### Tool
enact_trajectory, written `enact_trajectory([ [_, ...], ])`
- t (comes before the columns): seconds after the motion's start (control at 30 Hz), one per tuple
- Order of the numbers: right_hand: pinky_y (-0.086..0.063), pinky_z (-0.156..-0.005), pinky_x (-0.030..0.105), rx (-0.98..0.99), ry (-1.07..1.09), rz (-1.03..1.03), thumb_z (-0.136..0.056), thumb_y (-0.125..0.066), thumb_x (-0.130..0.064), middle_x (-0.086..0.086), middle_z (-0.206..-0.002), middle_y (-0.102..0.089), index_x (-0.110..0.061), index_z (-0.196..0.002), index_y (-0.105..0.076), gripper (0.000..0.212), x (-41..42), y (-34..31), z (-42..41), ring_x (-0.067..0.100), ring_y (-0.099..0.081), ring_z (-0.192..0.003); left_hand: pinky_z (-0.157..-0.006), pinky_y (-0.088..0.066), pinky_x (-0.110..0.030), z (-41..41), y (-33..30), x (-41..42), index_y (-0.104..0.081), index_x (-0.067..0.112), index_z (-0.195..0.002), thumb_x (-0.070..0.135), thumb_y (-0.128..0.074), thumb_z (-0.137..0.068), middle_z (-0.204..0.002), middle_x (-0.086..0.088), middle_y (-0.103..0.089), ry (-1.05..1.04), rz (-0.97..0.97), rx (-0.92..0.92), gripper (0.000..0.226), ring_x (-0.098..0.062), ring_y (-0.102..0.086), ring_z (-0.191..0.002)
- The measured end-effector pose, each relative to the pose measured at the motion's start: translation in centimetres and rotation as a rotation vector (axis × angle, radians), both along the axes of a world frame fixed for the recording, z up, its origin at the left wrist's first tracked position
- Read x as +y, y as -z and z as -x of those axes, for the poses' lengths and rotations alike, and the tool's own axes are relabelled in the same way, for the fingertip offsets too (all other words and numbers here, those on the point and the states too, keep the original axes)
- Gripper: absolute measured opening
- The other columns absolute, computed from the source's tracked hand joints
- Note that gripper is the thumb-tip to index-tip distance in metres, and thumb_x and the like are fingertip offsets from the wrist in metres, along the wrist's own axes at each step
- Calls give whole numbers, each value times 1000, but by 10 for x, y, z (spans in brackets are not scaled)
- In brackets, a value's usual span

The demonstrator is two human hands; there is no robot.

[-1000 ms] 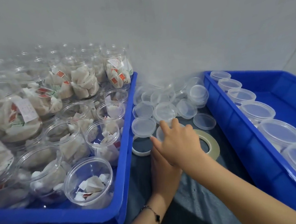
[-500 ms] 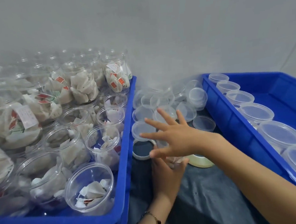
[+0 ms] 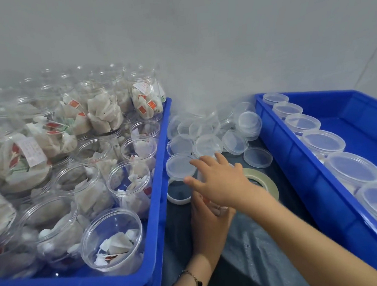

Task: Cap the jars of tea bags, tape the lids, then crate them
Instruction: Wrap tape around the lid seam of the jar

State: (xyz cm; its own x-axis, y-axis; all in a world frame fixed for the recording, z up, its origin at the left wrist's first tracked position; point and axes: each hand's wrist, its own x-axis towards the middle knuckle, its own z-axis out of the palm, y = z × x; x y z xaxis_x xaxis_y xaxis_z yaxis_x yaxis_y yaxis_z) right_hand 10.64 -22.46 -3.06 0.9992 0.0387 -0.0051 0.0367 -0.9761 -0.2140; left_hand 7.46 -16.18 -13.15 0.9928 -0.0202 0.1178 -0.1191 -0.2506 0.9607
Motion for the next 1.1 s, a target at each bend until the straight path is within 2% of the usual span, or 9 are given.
enact_trajectory([
  [0.1,14,-107,63,66,-196,-25,-75,-20,-82,-20,-157,3,-53,-143,-14,74,-22,-21,2,14,26,-141,-84,-53,-36,-1,-1,-1,-33,25,-136,52,-74,-56,-126,5,-57,-13,102,15,93,-13,-60,-108],
  [0.17,20,-108,60,56,-296,78,-75,-25,-81,-21,-156,7,-56,-142,-14,72,-30,-25,3,13,31,-138,-84,-53,-33,-2,1,-2,-35,28,-132,53,-76,-56,-123,6,-57,-18,96,22,90,-10,-60,-108],
  [0.27,-6,-114,50,30,-335,111,-86,-39,-68,-20,-154,-17,-52,-139,-28,57,-28,-14,5,14,-1,-144,-69,-53,-24,-7,3,-4,-39,25,-125,57,-73,-51,-109,3,-63,-25,65,57,87,-6,-66,-88],
  [0.37,-32,-96,34,-176,-286,94,-90,-43,-56,-19,-135,-42,-44,-130,-46,43,-22,-1,6,11,-34,-126,-57,-43,-14,-10,4,-6,-38,29,-104,52,-69,-53,-99,5,-61,-76,-31,31,65,-5,-62,-80],
  [0.67,-35,-84,34,-362,-93,130,-89,-39,-52,-19,-124,-50,-40,-123,-50,38,-10,20,7,11,-41,-117,-84,-33,-1,-12,14,-4,-41,16,-128,27,-76,-73,-119,9,-52,-46,-161,-52,66,-12,-54,-111],
  [0.73,-35,-90,33,-393,-110,-61,-89,-44,-50,-20,-124,-53,-40,-126,-50,38,-15,20,7,7,-43,-119,-75,-41,-4,-9,12,-3,-39,24,-124,35,-76,-68,-109,15,-53,-50,-128,-74,69,-8,-59,-101],
  [0.87,-38,-87,13,-518,200,-1036,-97,-46,-29,-18,-113,-62,-35,-120,-55,26,-48,27,14,1,-54,-108,-94,-49,-42,-4,9,-4,-35,22,-137,35,-85,-56,-128,-2,-55,-34,114,-2,97,-18,-57,-114],
  [0.93,-34,-93,19,-385,331,-826,-98,-45,-31,-11,-131,-53,-26,-135,-46,38,-73,45,22,6,-48,-119,-98,-46,-45,-2,10,-5,-31,20,-142,31,-86,-57,-133,-3,-51,-29,120,-10,101,-21,-54,-119],
  [1.1,-8,-115,27,42,-14,-50,-92,-45,-55,-6,-154,-21,-17,-147,-28,69,-110,97,45,15,-14,-144,-98,-46,-46,-3,11,-6,-25,20,-145,46,-81,-60,-136,-3,-49,-19,105,-37,106,-23,-54,-119],
])
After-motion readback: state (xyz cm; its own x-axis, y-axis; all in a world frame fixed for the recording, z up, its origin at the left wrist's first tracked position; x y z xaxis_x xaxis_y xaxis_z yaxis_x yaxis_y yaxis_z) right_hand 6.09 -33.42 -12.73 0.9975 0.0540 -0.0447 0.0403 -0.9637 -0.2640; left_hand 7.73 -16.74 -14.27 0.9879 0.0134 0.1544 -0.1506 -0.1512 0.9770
